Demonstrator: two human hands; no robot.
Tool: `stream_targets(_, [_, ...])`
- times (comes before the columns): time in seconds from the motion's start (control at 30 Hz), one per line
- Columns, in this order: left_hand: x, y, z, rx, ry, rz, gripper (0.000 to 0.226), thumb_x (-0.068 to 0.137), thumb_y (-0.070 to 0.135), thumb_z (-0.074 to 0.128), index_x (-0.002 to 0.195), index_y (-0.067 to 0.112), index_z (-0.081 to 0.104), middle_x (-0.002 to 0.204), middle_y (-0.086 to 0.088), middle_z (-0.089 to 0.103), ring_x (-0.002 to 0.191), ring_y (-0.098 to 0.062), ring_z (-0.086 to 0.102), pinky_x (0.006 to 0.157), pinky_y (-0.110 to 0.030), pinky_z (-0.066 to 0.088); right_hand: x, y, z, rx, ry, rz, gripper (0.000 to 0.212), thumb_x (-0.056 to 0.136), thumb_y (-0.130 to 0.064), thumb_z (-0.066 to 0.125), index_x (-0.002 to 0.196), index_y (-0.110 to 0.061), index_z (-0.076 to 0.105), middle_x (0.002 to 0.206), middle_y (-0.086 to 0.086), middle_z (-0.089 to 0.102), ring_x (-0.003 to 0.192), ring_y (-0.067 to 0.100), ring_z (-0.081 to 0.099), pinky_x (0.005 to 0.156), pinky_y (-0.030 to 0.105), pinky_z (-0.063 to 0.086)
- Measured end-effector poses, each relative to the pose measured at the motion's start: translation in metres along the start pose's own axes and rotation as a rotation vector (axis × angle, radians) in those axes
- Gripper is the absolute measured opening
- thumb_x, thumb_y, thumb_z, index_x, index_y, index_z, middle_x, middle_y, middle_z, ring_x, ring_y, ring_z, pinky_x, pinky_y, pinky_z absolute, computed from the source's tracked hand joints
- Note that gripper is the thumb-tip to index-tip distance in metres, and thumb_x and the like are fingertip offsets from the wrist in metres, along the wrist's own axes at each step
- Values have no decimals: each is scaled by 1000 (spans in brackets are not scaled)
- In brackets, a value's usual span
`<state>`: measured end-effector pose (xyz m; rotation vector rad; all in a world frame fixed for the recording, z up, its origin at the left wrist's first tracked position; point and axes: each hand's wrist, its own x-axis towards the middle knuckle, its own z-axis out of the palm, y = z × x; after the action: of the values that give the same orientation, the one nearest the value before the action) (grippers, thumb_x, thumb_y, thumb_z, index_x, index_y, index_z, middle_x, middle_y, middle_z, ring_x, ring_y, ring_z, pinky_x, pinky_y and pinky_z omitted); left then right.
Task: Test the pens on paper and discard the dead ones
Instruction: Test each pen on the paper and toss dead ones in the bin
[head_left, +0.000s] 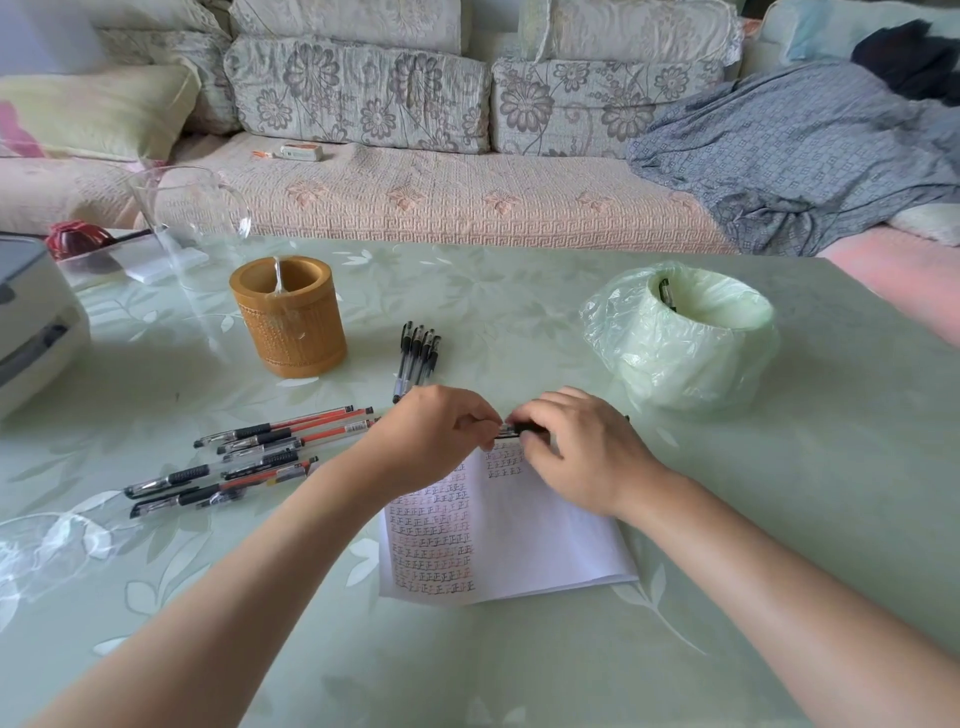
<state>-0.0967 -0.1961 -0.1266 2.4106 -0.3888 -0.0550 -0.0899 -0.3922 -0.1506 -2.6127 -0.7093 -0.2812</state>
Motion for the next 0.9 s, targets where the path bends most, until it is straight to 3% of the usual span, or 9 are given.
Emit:
stream_targets(0.07, [-2, 7, 1, -27, -28, -21, 13, 88, 25, 65, 85, 27, 77, 72, 14, 72, 58, -8, 60, 54, -22, 49, -2, -2, -1, -167, -29, -35, 38, 81, -59, 41, 82, -26, 60, 79, -10, 64, 79, 16, 53, 73, 31, 39])
stream_targets(0.17, [-5, 14, 6, -50, -76, -61, 8, 83, 30, 71, 82, 29, 79, 70, 13, 71, 69, -10, 65, 62, -23, 50, -5, -5, -1, -257, 3, -61, 53, 72, -77, 42, 61, -26, 42, 62, -6, 60, 66, 20, 51, 67, 32, 37])
stream_targets(0.37, [-7, 14, 10, -279, -142, -100, 10, 79, 32, 73, 77, 25, 79, 77, -10, 72, 62, -13, 51, 60, -30, 45, -5, -9, -1, -281, 87, -80, 60, 68, -75, 42, 47, -19, 33, 46, 4, 54, 48, 28, 48, 49, 27, 28])
stream_targets(0.43, [-9, 16, 9, -321, -156, -96, 12, 80, 32, 74, 76, 22, 80, 77, -12, 72, 60, -12, 53, 61, -28, 48, -6, -12, -2, -261, 124, -80, 56, 69, -67, 44, 44, -21, 23, 42, 5, 50, 43, 26, 38, 47, 25, 22])
stream_targets(0.5, [-9, 16, 9, -306, -169, -101, 12, 80, 31, 75, 75, 21, 80, 75, -10, 72, 59, -11, 54, 61, -26, 49, -8, -13, -2, -250, 127, -94, 56, 69, -65, 45, 44, -23, 18, 41, 5, 49, 42, 27, 39, 47, 24, 18])
stream_targets(0.6, [-6, 12, 8, -252, -184, -117, 14, 78, 34, 73, 74, 21, 78, 72, -10, 71, 61, -14, 52, 60, -31, 46, -7, -14, -2, -241, 16, -100, 54, 72, -73, 40, 50, -25, 28, 50, 2, 56, 50, 26, 54, 50, 27, 24])
stream_targets(0.7, [-3, 8, 2, -188, -130, -119, 15, 84, 32, 69, 75, 22, 75, 69, 0, 72, 62, -20, 60, 59, -25, 47, -1, -14, -6, -187, -82, -49, 47, 77, -74, 45, 76, -27, 50, 80, -6, 66, 73, 18, 60, 59, 30, 33])
stream_targets(0.8, [3, -2, -10, -139, 15, -119, 15, 89, 30, 65, 78, 23, 72, 75, 1, 73, 72, -27, 67, 54, -24, 47, 4, -11, -5, -4, -135, -5, 26, 89, -33, 58, 111, -20, 53, 107, -3, 59, 97, 19, 58, 76, 32, 43])
stream_targets(0.9, [7, -14, -24, -82, 169, -118, 12, 90, 28, 64, 84, 22, 72, 72, 1, 70, 62, -21, 63, 55, -25, 46, 11, -7, -2, 86, -101, 29, 30, 90, -8, 52, 118, -16, 57, 111, -1, 50, 96, 13, 53, 85, 25, 42])
